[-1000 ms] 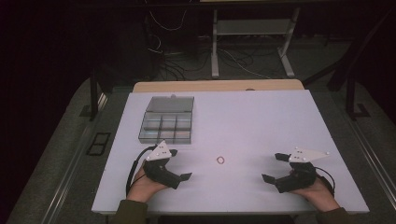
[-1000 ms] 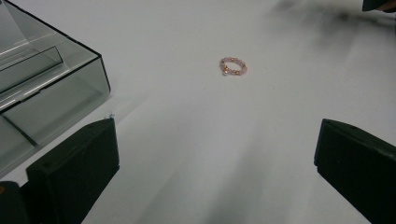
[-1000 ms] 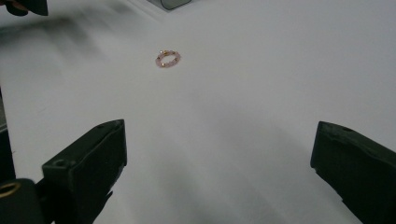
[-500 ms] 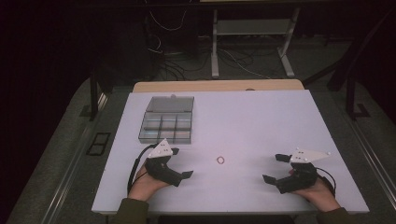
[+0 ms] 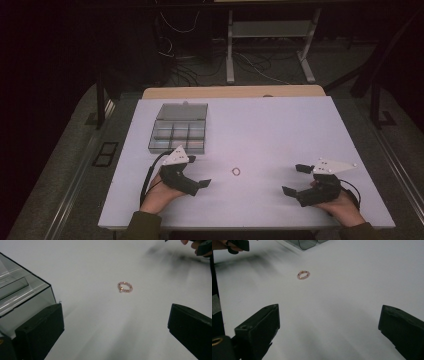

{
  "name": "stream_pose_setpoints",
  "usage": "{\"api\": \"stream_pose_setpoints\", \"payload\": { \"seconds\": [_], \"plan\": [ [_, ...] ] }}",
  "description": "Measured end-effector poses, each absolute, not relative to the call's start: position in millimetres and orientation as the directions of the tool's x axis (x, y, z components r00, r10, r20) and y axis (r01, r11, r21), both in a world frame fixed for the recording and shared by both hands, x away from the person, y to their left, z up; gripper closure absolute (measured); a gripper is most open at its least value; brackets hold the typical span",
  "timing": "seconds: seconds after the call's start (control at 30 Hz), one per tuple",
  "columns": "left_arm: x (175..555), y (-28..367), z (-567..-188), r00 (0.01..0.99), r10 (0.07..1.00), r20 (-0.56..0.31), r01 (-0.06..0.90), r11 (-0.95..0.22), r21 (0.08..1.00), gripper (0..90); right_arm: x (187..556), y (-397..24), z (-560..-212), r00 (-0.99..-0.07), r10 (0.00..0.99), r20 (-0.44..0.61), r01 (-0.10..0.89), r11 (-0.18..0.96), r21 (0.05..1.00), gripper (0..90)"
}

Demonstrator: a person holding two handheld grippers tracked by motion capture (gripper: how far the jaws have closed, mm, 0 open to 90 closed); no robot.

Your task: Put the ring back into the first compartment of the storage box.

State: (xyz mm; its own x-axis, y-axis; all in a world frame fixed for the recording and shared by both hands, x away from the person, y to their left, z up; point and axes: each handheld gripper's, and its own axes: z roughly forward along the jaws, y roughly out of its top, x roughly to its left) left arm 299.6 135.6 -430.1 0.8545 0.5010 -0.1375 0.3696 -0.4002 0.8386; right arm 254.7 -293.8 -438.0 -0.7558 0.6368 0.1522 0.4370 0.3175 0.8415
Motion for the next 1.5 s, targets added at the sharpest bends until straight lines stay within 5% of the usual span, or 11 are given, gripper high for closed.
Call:
{"api": "stream_pose_setpoints", "payload": {
  "seconds": [0.83, 1.5],
  "plan": [
    [311, 114, -422, 0.874, 0.472, -0.118, 0.329, -0.395, 0.858, 6.5, 255, -295, -438, -0.752, 0.638, 0.163, 0.443, 0.307, 0.842, 3.4],
    [322, 97, -420, 0.892, 0.435, -0.124, 0.311, -0.39, 0.867, 25.3, 255, -295, -439, -0.752, 0.639, 0.164, 0.446, 0.309, 0.84, 3.4]
  ]
}}
